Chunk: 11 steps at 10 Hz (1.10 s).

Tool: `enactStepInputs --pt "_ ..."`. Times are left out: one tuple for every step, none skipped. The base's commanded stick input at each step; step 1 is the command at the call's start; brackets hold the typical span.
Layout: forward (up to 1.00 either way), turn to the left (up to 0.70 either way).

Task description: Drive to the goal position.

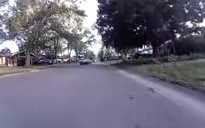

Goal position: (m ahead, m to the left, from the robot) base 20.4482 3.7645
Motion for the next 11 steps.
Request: enactStepInputs --pt "1.0 0.0" --pt "1.0 0.0" --pt "1.0 0.0" --pt "1.0 0.0" --pt "1.0 0.0" --pt "1.0 0.0" --pt "1.0 0.0" --pt "1.0 0.0" --pt "1.0 0.0" --pt "1.0 0.0" --pt "1.0 0.0"
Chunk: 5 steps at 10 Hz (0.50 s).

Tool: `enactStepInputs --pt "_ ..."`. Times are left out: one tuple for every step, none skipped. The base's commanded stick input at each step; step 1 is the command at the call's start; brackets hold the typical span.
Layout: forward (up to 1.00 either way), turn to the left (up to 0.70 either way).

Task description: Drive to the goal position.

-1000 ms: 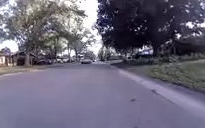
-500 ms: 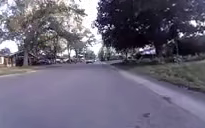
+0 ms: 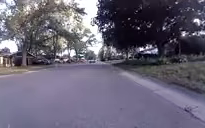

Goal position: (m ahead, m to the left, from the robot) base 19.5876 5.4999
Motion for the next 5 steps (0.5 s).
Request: enactStepInputs --pt "1.0 0.0" --pt "1.0 0.0" --pt "1.0 0.0" --pt "1.0 0.0" --pt "1.0 0.0"
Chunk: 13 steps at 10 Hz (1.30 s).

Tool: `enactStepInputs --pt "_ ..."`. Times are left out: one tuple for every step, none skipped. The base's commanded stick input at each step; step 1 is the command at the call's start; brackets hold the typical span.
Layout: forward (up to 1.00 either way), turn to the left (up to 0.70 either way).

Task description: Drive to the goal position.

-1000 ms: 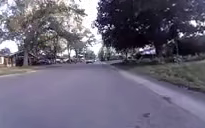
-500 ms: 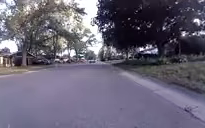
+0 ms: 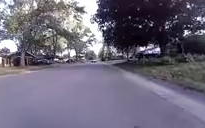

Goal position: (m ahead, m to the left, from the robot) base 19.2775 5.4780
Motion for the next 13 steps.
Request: enactStepInputs --pt "1.0 0.0" --pt "1.0 0.0" --pt "1.0 0.0" --pt "1.0 0.0" --pt "1.0 0.0" --pt "1.0 0.0" --pt "1.0 0.0" --pt "1.0 0.0" --pt "1.0 0.0" --pt "1.0 0.0" --pt "1.0 0.0" --pt "1.0 0.0" --pt "1.0 0.0"
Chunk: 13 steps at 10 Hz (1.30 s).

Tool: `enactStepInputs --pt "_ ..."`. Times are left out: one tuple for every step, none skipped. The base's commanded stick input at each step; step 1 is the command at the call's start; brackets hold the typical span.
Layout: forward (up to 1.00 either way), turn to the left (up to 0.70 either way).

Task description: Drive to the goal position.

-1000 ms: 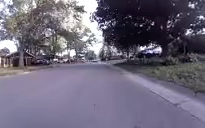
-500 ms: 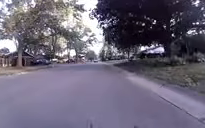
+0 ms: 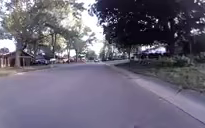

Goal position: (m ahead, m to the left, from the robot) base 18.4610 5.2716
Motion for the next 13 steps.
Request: enactStepInputs --pt "1.0 0.0" --pt "1.0 0.0" --pt "1.0 0.0" --pt "1.0 0.0" --pt "1.0 0.0" --pt "1.0 0.0" --pt "1.0 0.0" --pt "1.0 0.0" --pt "1.0 0.0" --pt "1.0 0.0" --pt "1.0 0.0" --pt "1.0 0.0" --pt "1.0 0.0"
